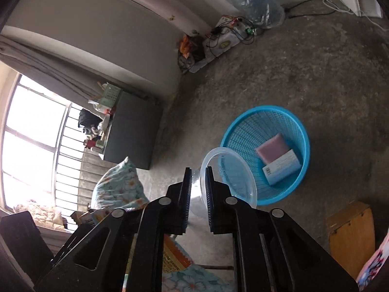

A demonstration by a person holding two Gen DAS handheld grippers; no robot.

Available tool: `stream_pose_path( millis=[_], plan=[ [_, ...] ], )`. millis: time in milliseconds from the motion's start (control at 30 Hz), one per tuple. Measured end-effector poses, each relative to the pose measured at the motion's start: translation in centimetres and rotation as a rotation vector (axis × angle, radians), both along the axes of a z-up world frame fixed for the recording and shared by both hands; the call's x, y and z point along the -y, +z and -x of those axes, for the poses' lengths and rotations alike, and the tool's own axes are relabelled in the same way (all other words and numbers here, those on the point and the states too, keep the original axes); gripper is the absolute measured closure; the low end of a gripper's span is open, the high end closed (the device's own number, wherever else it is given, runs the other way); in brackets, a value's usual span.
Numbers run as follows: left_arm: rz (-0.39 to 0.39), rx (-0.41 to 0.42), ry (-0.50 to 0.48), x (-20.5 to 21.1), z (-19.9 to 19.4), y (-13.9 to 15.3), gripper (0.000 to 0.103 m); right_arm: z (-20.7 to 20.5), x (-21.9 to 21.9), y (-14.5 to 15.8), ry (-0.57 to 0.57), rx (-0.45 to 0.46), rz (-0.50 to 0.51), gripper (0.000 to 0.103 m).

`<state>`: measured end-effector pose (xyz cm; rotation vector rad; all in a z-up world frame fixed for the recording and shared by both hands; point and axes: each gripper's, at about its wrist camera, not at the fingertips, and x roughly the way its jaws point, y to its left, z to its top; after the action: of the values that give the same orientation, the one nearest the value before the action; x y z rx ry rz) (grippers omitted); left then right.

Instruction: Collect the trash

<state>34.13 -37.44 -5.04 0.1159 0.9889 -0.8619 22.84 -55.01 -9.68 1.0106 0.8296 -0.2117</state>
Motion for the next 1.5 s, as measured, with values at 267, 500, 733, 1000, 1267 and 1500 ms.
stream_pose_path(
  millis=[267,500,733,1000,1267,1500],
  plan=[
    [-0.010,-0.110,0.138,0.9,-2.4,-4.3,0.048,1.1,1.6,-8.0,-0.046,-0.208,0.029,0.057],
    [0.057,0.023,0.096,-2.6,0.0,1.1,0.048,5.8,-0.2,-5.2,-0.071,-0.106,0.079,0.057],
    [0.114,0.078,0.079,-10.6,4.1,6.5,0.043,7.5,-3.9,-3.4,0.042,-0.016,0.123,0.050],
    [0.092,0.075,0.092,-21.1,9.4,8.4,0.040,4.6,-9.3,-13.4,0.258,-0.260,-0.036,0.049],
    [0.086,0.070,0.169,-28.2,13.0,9.2,0.037,4.5,-13.3,-22.3,0.299,-0.433,-0.140,0.049],
    [0.118,0.016,0.243,-31.7,13.9,8.8,0.035,5.0,-15.8,-27.8,0.297,-0.529,-0.192,0.048]
  ],
)
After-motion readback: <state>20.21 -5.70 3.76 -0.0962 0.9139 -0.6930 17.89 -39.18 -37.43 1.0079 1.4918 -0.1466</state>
